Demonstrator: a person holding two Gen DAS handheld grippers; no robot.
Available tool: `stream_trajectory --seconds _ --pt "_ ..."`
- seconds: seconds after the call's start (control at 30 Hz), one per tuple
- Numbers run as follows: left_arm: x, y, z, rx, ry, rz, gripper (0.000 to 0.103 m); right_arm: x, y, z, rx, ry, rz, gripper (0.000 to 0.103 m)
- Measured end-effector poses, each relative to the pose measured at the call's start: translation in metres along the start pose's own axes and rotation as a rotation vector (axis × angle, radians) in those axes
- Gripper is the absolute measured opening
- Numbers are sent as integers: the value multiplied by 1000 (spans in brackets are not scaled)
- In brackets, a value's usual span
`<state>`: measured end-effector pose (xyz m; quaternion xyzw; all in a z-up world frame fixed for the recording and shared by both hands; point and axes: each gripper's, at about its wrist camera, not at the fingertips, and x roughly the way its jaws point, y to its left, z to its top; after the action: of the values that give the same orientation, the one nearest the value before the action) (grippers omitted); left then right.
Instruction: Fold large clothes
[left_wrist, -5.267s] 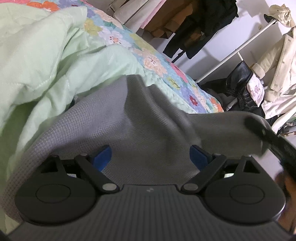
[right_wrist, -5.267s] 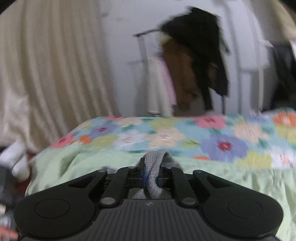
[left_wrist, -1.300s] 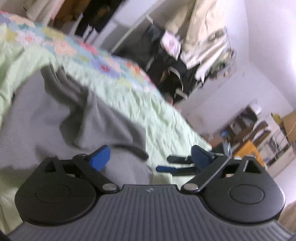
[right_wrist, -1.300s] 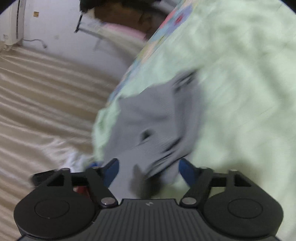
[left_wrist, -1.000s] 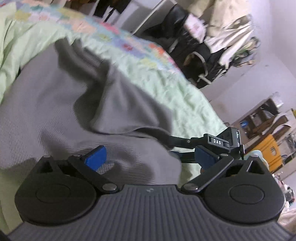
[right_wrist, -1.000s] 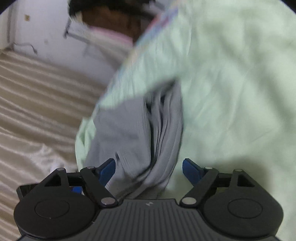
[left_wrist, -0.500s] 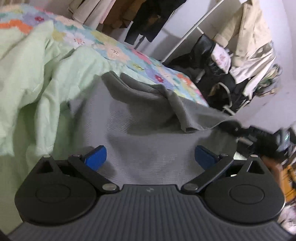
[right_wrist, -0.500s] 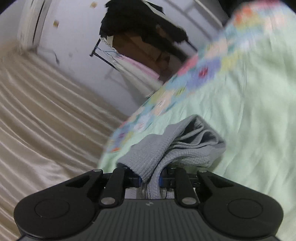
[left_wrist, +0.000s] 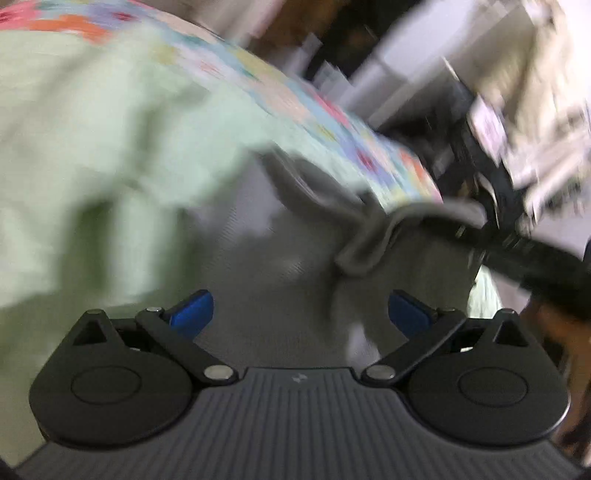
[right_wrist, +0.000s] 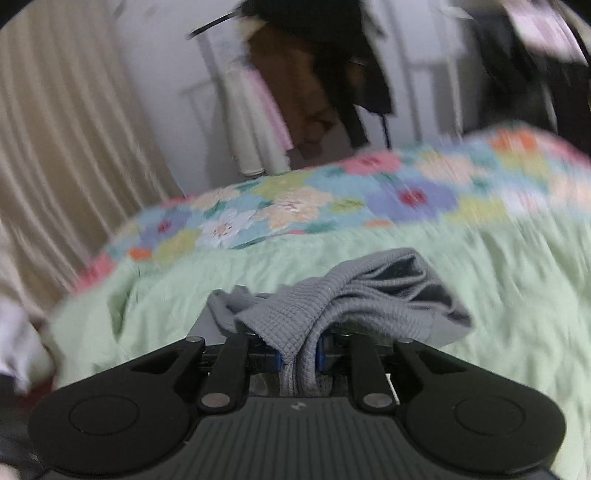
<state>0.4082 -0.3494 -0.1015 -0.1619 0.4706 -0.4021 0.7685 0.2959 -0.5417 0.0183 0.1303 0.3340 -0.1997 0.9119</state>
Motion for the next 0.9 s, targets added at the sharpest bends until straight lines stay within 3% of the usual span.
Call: stream_trajectory --seconds 0.1,0.17,0.2,0.27,0.37,0.47,0.53,0.67,0.9 --pt "-24 43 6 -93 -23 16 103 21 46 1 -19 42 35 30" --pt "-30 51 6 -105 -26 15 103 42 66 3 75 138 180 35" --pt "-32 49 6 -89 -23 24 103 46 65 4 146 193 267 37" --pt "-30 43 6 -76 -22 31 103 40 55 6 230 223 381 55" --pt "-23 36 5 -70 -13 32 103 14 25 7 397 264 632 57" --pt "-12 31 4 -56 17 59 103 -27 -11 4 441 186 745 61" --pt "-10 28 2 -49 22 76 103 -49 -33 -3 422 113 706 65" --pt "-12 26 2 -65 17 68 103 -74 -63 -37 260 -14 447 66" --pt "-17 28 -1 -41 4 4 103 -60 -41 -89 -68 -65 275 65"
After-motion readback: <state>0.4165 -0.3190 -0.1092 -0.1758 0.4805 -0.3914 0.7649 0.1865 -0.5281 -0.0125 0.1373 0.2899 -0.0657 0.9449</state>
